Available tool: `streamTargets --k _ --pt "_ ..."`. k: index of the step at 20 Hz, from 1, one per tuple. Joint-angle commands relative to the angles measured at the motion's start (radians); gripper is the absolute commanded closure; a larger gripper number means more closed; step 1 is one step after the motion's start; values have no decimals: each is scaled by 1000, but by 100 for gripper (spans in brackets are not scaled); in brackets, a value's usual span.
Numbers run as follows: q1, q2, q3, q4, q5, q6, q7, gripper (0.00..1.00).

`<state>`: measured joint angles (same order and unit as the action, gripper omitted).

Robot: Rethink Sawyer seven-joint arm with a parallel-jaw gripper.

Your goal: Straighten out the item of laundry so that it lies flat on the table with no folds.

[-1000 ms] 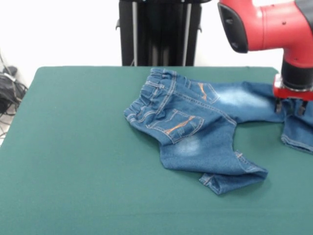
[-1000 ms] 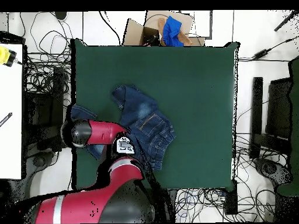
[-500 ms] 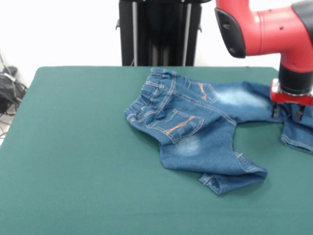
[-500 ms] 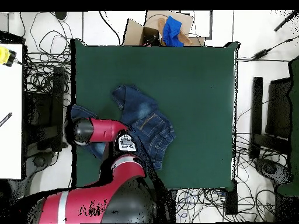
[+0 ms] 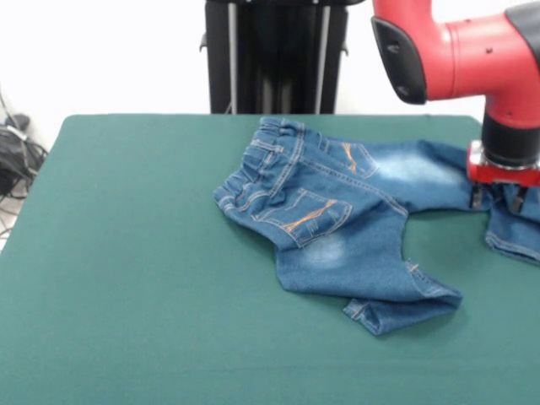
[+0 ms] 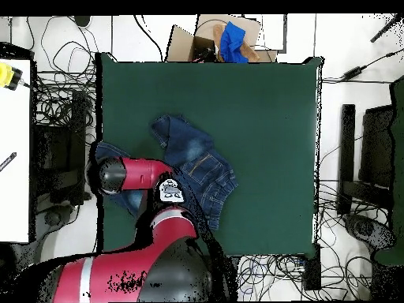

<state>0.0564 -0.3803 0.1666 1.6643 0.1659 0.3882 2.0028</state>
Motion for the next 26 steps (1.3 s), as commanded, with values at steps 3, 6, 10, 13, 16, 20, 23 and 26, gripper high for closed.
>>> streamTargets --k 3,6,10,13,16,20,23,26 --pt "-20 44 -30 -67 -35 80 66 0" --pt "-17 46 -33 -72 -37 81 67 0" --pt "-21 59 -32 -84 -41 77 61 0" --pt "-22 65 -32 -88 -44 75 59 0" --pt "-25 67 -31 -88 -47 73 56 0" --pt "-24 62 -33 -86 -49 78 57 0" --pt "-29 64 -32 -88 -51 78 54 0" --pt "-28 65 -34 -94 -51 84 54 0"
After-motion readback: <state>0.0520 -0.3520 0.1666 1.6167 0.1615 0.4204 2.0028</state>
